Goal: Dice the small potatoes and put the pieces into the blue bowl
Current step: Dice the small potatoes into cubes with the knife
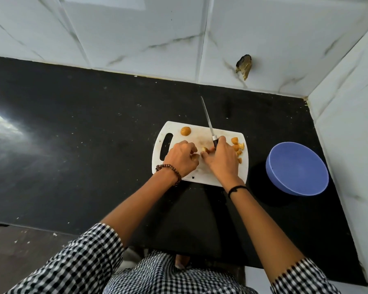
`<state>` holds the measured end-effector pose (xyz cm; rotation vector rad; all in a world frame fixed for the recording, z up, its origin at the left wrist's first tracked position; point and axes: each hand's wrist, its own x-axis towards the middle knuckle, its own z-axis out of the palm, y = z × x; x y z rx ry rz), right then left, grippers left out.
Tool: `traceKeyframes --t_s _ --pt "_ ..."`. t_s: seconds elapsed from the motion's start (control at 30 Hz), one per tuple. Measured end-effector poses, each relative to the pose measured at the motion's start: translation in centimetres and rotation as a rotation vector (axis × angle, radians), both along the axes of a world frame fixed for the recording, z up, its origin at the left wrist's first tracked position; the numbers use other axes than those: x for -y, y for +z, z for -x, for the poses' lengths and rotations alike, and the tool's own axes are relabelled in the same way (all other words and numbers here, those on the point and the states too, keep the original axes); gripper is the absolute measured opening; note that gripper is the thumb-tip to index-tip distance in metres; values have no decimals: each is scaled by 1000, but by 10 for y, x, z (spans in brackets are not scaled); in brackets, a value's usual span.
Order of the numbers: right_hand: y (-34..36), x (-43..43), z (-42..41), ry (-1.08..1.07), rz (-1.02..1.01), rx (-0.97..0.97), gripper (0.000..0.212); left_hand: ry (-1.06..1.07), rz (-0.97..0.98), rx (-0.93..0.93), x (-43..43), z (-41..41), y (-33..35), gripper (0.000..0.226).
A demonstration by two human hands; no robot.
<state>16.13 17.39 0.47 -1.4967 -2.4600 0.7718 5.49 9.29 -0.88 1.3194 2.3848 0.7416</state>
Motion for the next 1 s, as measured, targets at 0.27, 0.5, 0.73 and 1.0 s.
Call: traceKeyframes --t_s 0.27,0.5,0.73,1.0 --pt "8 -22 41 26 -38 -110 34 -54 -6 -18 7 7 -5 20" --pt "-1 -31 45 54 26 -139 30 -67 -49 60 5 13 -8 23" --pt "1 -2 -10 -54 113 -270 27 -54 -99 33 -1 6 -8 20" --pt "6 33 -45 -109 280 -220 34 -60 -108 -18 -20 -15 -5 19"
